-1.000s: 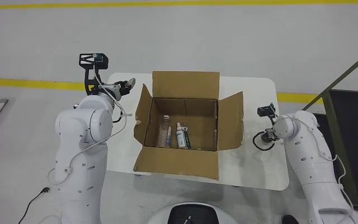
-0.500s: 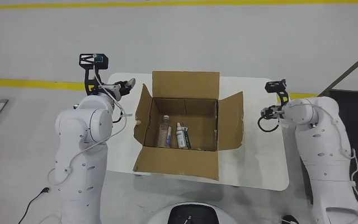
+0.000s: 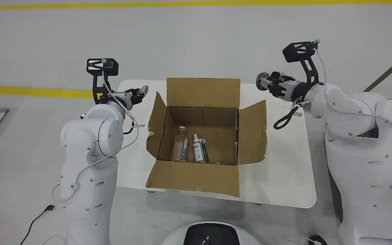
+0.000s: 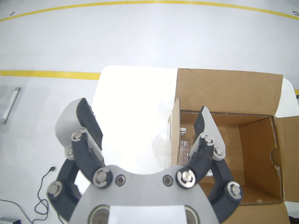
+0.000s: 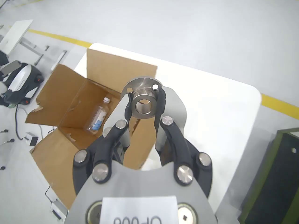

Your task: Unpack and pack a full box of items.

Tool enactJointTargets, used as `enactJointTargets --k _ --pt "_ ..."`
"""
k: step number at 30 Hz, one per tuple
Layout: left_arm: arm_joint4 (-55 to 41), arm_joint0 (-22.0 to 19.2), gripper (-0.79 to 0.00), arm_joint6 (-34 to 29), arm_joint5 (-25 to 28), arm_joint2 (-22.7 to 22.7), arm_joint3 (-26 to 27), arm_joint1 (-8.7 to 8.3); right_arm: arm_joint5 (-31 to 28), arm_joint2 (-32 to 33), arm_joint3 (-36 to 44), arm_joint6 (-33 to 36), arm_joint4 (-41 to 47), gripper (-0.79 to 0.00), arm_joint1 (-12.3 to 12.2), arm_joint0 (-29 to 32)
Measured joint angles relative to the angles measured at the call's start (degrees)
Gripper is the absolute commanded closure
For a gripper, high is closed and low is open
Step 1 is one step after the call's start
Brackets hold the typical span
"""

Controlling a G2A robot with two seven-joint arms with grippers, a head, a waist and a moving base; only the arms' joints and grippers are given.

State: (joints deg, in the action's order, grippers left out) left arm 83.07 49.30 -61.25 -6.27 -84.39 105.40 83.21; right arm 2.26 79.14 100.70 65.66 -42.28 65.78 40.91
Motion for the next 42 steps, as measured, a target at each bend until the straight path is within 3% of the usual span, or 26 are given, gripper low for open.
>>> enactJointTargets --k 11,21,33,34,35,36,37,38,42 --pt "0.0 0.0 -0.785 0.0 0.0 0.0 0.0 0.0 2.53 -22.59 -14.94 -4.37 4.3 0.0 4.18 -5.07" --pt "0.0 0.0 -0.785 0.0 0.0 0.0 0.0 0.0 8.37 -38.69 -25.85 -5.48 -7.35 0.0 8.25 -7.68" --pt "0.0 0.0 -0.785 0.0 0.0 0.0 0.0 0.0 13.84 -45.75 -36.04 -3.95 -12.21 -0.009 12.95 -11.0" --pt "0.0 0.0 -0.785 0.0 0.0 0.0 0.0 0.0 13.8 -45.92 -36.82 -3.97 -12.24 -0.086 13.23 -11.21" --pt "0.0 0.0 -0.785 0.0 0.0 0.0 0.0 0.0 13.74 -46.12 -37.74 -4.15 -12.3 -0.302 13.6 -11.48" --pt "0.0 0.0 -0.785 0.0 0.0 0.0 0.0 0.0 13.74 -46.24 -38.42 -4.33 -12.38 -0.416 13.85 -11.64" --pt "0.0 0.0 -0.785 0.0 0.0 0.0 0.0 0.0 13.77 -46.37 -39.14 -4.47 -12.48 -0.643 14.1 -11.77" --pt "0.0 0.0 -0.785 0.0 0.0 0.0 0.0 0.0 13.78 -46.56 -40.12 -4.64 -12.56 -0.767 14.44 -11.9" --pt "0.0 0.0 -0.785 0.0 0.0 0.0 0.0 0.0 14.14 -46.37 -42.43 -5.52 -12.13 -0.785 15.42 -12.53"
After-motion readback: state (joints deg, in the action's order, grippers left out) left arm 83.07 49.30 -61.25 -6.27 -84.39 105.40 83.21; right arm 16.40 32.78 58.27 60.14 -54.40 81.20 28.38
